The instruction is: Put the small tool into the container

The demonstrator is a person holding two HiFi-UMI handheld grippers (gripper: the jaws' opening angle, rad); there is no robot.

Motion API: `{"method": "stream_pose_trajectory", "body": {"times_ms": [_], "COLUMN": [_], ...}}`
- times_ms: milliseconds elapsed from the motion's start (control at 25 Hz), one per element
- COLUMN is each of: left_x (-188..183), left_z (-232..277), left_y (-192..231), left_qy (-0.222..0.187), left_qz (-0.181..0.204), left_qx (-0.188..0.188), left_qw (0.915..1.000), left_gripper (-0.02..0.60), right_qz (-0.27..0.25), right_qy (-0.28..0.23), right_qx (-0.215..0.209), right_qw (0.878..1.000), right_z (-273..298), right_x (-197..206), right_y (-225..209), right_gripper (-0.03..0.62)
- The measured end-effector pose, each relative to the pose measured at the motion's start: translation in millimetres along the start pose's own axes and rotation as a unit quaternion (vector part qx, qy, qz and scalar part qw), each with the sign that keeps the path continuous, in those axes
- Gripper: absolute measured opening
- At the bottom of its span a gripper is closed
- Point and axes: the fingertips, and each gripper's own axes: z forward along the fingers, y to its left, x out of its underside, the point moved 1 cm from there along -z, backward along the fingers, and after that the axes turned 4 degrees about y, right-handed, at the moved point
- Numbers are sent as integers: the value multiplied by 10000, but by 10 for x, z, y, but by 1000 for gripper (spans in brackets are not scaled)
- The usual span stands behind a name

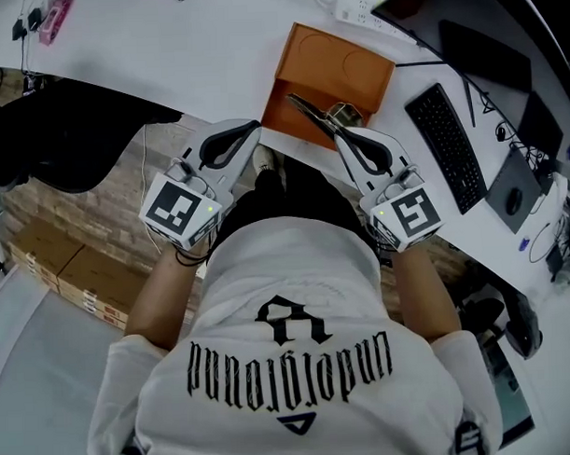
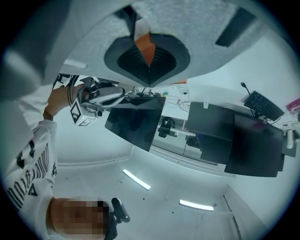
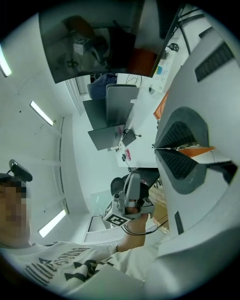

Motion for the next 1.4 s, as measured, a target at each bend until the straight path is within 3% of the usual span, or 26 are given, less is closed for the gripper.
{"method": "stream_pose_trajectory", "body": {"times_ms": [560,1400], "left_x": [361,722], "left_z": [365,779], "left_y": [163,352], "left_qy": [351,617], "left_qz": [-137,-385], "left_qx": [127,173], "left_qw": [9992,9972], "left_gripper": [14,14], "right_qz": [225,413], "right_qy": [678,1358], "right_qx": [-378,-928], "right_qw": [9967,9855], "right_z": [513,1062], "right_x": [673,1282], "right_y": [-185,-273], "right_gripper": [20,20]}}
